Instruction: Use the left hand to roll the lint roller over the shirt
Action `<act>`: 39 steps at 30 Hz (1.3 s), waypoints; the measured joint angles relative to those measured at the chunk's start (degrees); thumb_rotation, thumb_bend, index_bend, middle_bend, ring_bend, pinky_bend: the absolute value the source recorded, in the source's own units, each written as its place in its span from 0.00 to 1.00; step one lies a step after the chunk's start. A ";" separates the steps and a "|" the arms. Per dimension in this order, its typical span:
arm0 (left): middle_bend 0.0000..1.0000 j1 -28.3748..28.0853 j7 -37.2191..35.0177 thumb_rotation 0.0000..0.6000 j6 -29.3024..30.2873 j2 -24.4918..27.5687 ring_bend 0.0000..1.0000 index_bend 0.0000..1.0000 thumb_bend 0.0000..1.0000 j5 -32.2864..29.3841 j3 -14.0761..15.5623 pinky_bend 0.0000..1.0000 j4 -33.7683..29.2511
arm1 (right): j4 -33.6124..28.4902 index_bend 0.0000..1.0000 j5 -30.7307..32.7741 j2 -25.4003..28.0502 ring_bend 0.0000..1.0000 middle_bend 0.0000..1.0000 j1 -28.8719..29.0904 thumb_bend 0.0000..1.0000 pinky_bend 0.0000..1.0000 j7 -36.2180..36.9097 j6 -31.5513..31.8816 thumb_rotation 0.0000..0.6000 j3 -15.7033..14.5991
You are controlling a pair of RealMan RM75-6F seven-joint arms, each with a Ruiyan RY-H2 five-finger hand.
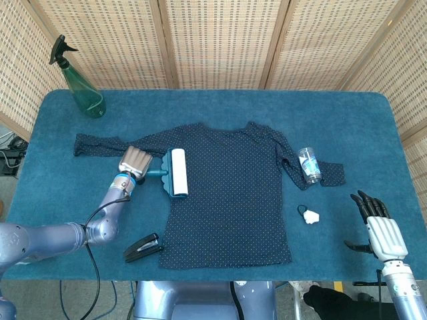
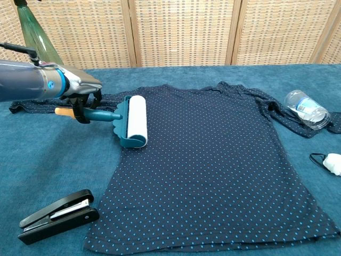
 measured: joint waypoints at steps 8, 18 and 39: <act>0.84 -2.79 2.35 1.00 0.58 -4.25 0.70 0.83 0.43 -1.61 -1.16 0.65 1.33 | 0.23 0.00 0.04 0.16 0.00 0.00 0.14 0.10 0.00 0.74 -0.47 1.00 -0.15; 0.84 -7.44 6.47 1.00 1.90 -9.69 0.70 0.83 0.44 -6.26 -4.40 0.65 3.58 | 0.95 0.00 0.43 -0.05 0.00 0.00 0.32 0.10 0.00 1.20 -1.13 1.00 -0.22; 0.84 -1.06 1.22 1.00 2.86 -3.34 0.70 0.83 0.44 -0.08 -0.86 0.65 -0.41 | 0.23 0.00 -0.53 -0.69 0.00 0.00 0.29 0.10 0.00 -1.41 -0.91 1.00 -1.11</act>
